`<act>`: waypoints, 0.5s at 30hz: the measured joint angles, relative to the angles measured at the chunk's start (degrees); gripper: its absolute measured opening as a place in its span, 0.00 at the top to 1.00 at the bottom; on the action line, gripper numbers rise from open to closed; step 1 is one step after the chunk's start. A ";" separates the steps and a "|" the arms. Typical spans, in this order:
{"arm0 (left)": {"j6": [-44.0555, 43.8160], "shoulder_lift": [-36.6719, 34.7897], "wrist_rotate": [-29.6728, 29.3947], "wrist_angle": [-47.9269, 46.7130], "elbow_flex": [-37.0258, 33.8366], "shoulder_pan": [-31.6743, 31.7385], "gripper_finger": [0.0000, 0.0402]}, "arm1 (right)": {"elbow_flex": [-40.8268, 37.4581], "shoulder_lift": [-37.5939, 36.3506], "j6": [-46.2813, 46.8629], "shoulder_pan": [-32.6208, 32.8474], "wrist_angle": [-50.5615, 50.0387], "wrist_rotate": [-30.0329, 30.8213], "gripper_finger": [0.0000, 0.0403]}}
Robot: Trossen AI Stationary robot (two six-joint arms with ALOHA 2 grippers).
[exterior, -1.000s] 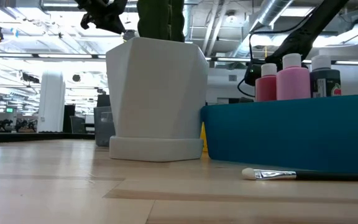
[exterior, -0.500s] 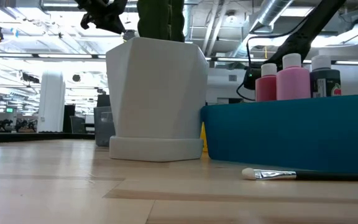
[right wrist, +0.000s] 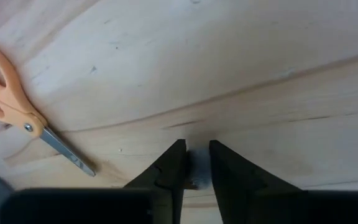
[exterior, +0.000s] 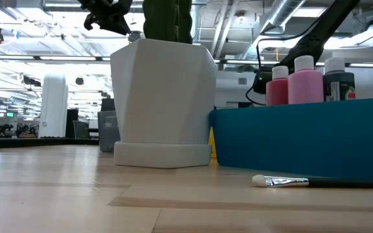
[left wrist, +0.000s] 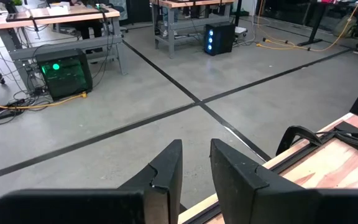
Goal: Pick & Place Paint Supplies
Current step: Put the top makeup brush into the black bin
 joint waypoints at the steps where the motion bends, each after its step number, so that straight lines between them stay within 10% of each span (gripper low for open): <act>1: 0.00 0.00 0.00 0.00 0.00 0.00 0.81 | -0.02 0.02 0.00 0.00 -0.01 0.22 0.85; 15: -1.31 0.00 -0.07 -0.02 0.00 0.00 0.81 | -0.28 -2.54 -0.02 0.05 2.19 7.07 0.99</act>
